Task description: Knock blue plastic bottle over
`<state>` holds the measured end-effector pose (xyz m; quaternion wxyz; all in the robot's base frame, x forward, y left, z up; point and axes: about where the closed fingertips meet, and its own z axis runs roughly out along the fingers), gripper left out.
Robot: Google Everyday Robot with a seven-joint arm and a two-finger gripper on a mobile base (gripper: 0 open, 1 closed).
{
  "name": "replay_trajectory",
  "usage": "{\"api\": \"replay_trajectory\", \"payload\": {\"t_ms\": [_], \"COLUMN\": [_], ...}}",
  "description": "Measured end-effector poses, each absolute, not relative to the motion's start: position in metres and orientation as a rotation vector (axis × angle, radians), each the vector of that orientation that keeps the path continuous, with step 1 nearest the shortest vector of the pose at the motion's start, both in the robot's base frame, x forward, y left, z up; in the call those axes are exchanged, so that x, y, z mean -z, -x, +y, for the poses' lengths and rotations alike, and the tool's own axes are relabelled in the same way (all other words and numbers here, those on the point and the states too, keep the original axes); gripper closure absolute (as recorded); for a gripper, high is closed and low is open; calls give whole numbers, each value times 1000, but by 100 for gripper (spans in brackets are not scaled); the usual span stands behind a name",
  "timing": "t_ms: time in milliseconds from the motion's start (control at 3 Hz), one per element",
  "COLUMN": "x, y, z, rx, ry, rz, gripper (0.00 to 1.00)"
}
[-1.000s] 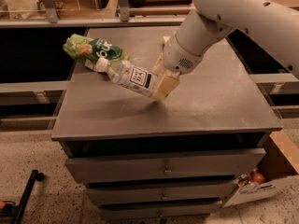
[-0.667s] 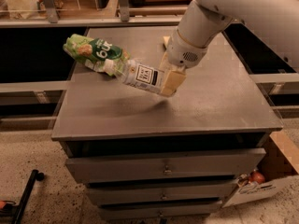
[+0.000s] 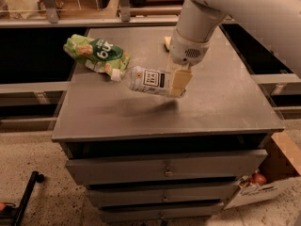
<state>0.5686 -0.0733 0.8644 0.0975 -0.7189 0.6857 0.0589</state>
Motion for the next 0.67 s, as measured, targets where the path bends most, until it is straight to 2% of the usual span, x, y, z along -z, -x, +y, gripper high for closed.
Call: {"api": "replay_trajectory", "payload": {"t_ms": [667], "x": [-861], "y": [-567], "z": [-82], "rx": [-127], "ry": [2177], "rz": [2066], "gripper": [100]}}
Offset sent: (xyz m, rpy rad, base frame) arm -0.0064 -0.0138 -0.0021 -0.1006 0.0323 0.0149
